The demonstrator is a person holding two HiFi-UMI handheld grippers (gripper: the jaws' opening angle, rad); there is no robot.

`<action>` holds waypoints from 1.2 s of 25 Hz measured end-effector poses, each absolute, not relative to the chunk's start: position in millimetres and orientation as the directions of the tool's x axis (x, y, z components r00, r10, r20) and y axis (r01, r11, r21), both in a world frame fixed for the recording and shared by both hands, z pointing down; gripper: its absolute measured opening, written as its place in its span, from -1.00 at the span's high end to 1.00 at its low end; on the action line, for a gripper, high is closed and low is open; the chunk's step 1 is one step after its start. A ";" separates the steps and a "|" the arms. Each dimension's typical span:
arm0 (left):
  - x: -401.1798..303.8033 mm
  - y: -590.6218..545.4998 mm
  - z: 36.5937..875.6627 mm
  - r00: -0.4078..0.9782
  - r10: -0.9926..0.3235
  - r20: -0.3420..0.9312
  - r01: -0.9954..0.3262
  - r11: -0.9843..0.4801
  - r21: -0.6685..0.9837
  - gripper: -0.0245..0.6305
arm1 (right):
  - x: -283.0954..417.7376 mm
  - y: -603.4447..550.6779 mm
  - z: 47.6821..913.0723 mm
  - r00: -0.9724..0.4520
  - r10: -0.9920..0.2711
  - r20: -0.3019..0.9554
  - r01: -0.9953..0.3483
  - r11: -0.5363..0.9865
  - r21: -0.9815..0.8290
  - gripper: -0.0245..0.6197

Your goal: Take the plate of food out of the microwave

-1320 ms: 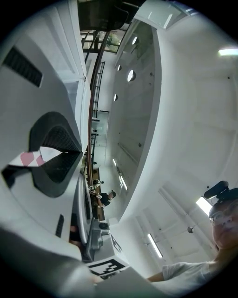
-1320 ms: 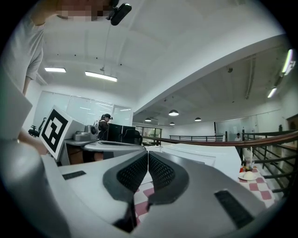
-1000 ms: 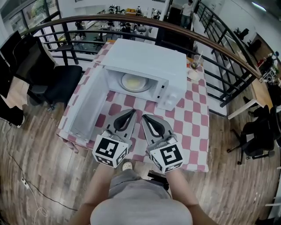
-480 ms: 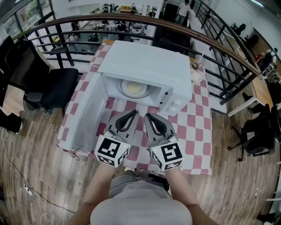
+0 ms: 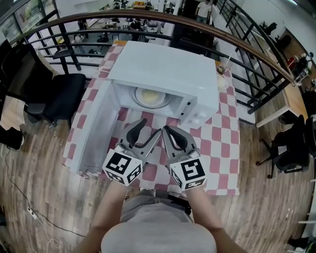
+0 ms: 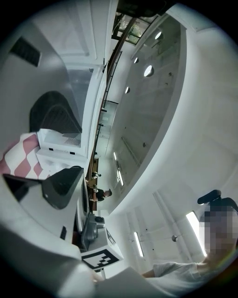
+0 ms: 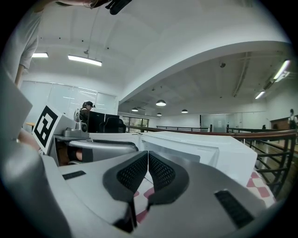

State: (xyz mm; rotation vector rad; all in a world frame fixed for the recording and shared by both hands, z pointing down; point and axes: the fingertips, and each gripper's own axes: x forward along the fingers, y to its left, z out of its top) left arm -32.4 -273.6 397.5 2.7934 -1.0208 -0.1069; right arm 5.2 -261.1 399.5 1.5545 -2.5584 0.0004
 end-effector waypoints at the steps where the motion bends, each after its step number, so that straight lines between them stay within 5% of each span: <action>1: -32.5 -276.3 400.1 0.760 -0.650 -0.007 -0.637 -0.747 0.188 0.25 | 6.6 -263.4 400.0 -0.449 -0.885 0.127 -0.885 0.460 0.075 0.84; 10: -46.0 -313.1 437.6 0.731 -0.681 -0.028 -0.570 -0.633 0.524 0.18 | 18.6 -283.4 409.1 -0.435 -0.890 0.135 -0.894 0.445 0.050 0.84; 30: -28.1 -378.3 529.8 0.707 -0.685 0.175 -0.584 -0.425 0.692 0.23 | 17.4 -328.0 459.0 -0.463 -0.865 0.193 -0.885 0.465 -0.038 0.84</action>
